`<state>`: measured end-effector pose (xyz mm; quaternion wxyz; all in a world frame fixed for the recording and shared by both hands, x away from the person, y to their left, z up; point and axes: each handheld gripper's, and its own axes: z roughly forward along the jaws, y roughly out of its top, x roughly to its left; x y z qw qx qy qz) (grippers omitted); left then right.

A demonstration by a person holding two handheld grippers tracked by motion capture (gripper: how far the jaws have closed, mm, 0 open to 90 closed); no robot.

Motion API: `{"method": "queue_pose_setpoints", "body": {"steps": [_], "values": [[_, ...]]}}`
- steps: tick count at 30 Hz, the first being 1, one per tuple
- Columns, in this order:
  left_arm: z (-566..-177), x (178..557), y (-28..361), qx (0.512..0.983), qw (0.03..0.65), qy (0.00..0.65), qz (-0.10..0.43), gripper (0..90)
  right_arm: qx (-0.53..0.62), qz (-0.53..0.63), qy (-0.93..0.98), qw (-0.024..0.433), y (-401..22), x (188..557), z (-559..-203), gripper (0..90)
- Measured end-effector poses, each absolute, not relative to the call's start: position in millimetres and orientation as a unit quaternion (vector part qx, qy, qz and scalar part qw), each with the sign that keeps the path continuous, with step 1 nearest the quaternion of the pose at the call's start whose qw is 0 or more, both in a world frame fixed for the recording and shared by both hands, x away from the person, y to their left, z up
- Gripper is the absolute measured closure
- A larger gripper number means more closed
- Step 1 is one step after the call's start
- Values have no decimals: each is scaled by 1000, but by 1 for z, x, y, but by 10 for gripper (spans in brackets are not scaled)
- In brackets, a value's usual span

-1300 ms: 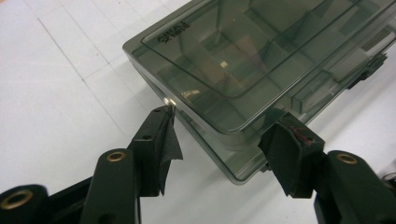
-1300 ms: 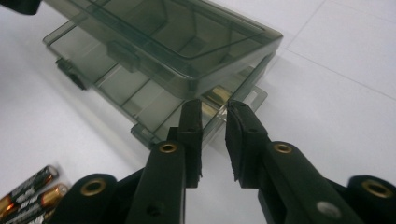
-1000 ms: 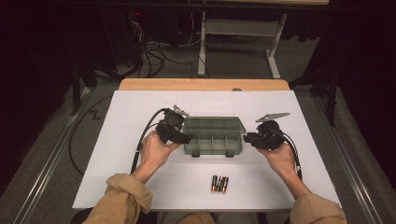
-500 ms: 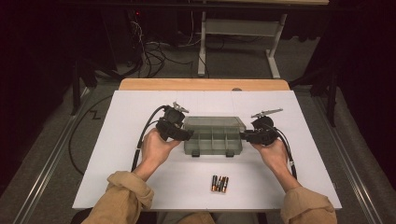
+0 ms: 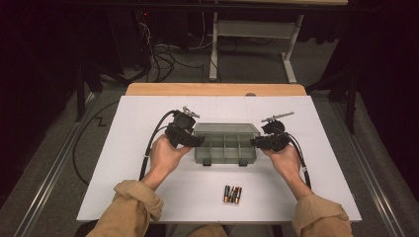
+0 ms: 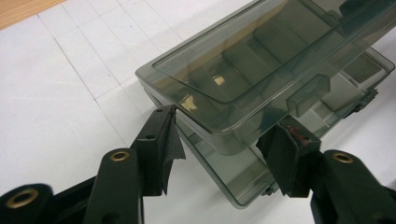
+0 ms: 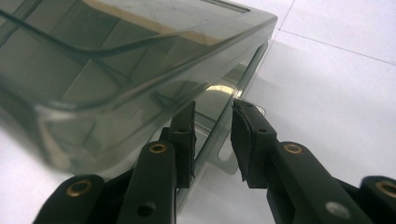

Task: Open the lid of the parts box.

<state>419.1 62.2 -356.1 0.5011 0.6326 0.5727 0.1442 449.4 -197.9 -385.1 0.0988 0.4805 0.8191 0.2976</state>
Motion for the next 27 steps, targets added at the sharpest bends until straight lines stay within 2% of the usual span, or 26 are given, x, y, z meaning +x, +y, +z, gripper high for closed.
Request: {"method": "queue_pose_setpoints", "body": {"steps": [11, 19, 27], "values": [[-354, 427, 60, 630, 499, 575, 153, 481, 497, 269, 819, 95, -191, 454, -387, 704], [-352, 433, 59, 635, 491, 575, 160, 498, 509, 250, 820, 76, -189, 460, -383, 705], [-349, 438, 58, 632, 494, 572, 169, 519, 511, 248, 819, 80, -188, 459, -383, 708]]}}
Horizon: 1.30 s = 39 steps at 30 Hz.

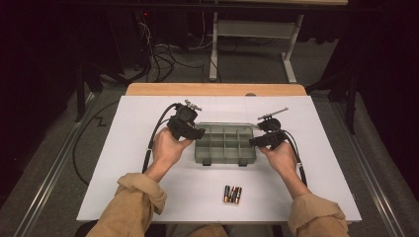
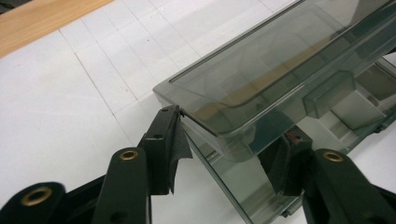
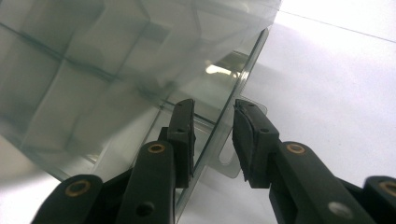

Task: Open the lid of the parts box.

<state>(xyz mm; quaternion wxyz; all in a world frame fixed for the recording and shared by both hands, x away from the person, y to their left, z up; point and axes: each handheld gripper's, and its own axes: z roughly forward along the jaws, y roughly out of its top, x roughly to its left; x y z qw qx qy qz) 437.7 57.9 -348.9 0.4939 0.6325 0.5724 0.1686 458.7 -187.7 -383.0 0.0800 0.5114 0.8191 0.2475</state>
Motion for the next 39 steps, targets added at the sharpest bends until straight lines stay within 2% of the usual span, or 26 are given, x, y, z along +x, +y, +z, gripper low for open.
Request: {"method": "queue_pose_setpoints", "body": {"steps": [7, 9, 39], "values": [[-350, 444, 59, 630, 496, 571, 175, 548, 510, 247, 821, 78, -188, 459, -383, 708], [-351, 446, 58, 629, 496, 573, 172, 590, 509, 247, 821, 78, -188, 459, -383, 708], [-349, 465, 60, 612, 506, 581, 177, 629, 508, 241, 823, 78, -187, 460, -382, 711]]}}
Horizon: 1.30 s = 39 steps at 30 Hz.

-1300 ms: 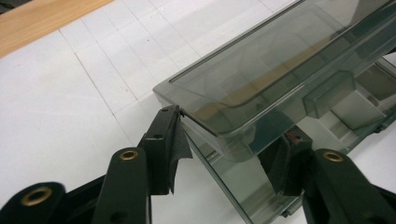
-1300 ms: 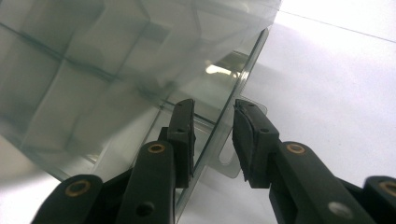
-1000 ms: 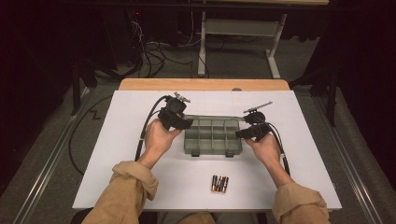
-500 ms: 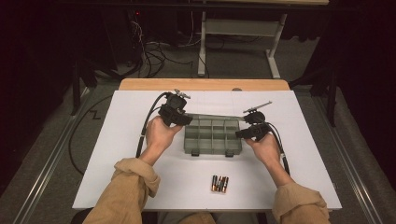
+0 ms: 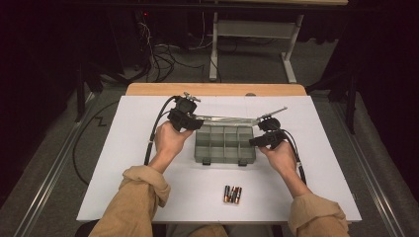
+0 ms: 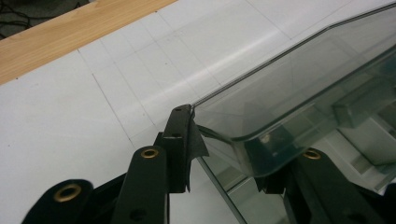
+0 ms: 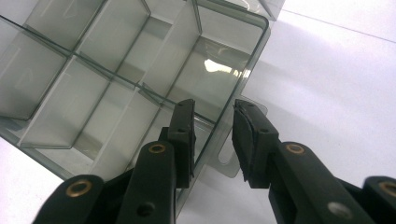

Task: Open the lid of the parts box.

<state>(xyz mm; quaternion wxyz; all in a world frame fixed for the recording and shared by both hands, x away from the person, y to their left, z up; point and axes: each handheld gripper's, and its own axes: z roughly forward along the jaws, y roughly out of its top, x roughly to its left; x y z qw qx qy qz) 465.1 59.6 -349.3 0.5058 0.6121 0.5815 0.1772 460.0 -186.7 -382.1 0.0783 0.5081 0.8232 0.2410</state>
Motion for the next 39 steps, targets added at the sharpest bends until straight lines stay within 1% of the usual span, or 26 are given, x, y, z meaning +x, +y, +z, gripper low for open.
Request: {"method": "queue_pose_setpoints", "body": {"steps": [14, 20, 24, 25, 39], "values": [[-355, 473, 61, 602, 507, 593, 169, 643, 510, 245, 821, 81, -187, 458, -383, 710], [-354, 473, 61, 603, 507, 592, 170, 646, 507, 257, 818, 92, -188, 455, -385, 708], [-354, 476, 62, 595, 512, 597, 166, 647, 503, 261, 818, 98, -188, 453, -386, 709], [-342, 472, 102, 804, 335, 466, 155, 648, 503, 260, 818, 97, -188, 453, -386, 709], [-347, 487, 108, 796, 352, 466, 162, 694, 494, 250, 826, 106, -185, 453, -385, 716]]}}
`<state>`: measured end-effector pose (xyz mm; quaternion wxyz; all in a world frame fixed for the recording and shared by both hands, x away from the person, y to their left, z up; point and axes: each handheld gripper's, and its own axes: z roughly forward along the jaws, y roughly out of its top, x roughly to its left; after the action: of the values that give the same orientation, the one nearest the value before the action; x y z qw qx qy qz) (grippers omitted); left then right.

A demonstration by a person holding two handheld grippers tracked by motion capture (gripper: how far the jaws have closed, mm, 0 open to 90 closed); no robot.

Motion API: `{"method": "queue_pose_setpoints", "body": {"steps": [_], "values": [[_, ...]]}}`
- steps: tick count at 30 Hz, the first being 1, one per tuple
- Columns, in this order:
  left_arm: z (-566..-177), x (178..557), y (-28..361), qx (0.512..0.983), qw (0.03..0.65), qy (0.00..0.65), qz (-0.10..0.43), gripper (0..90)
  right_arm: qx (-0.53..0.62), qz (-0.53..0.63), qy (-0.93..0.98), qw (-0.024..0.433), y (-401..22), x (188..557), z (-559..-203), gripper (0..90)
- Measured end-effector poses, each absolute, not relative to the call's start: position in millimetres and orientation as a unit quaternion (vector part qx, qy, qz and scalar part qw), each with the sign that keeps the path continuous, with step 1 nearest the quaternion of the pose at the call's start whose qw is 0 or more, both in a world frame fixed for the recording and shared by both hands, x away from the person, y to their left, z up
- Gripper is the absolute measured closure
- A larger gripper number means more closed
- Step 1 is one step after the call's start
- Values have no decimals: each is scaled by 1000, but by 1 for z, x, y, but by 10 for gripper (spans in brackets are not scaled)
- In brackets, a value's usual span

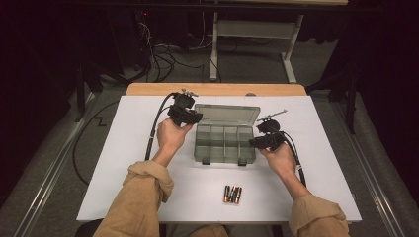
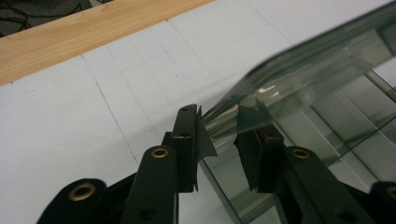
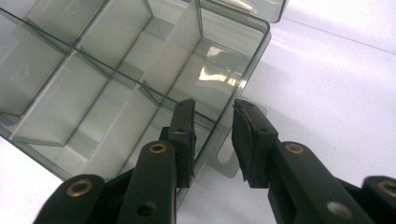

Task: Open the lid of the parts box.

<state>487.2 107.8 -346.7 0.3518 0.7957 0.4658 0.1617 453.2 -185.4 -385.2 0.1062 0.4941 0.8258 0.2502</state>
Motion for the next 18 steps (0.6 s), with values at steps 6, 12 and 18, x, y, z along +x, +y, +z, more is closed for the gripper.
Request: {"method": "queue_pose_setpoints", "body": {"steps": [6, 12, 18], "values": [[-350, 493, 110, 793, 354, 472, 154, 722, 491, 244, 829, 106, -184, 454, -384, 718], [-353, 501, 109, 791, 349, 479, 152, 740, 491, 242, 831, 105, -184, 454, -384, 719], [-359, 508, 108, 783, 351, 489, 155, 747, 486, 240, 834, 104, -184, 455, -384, 719]]}}
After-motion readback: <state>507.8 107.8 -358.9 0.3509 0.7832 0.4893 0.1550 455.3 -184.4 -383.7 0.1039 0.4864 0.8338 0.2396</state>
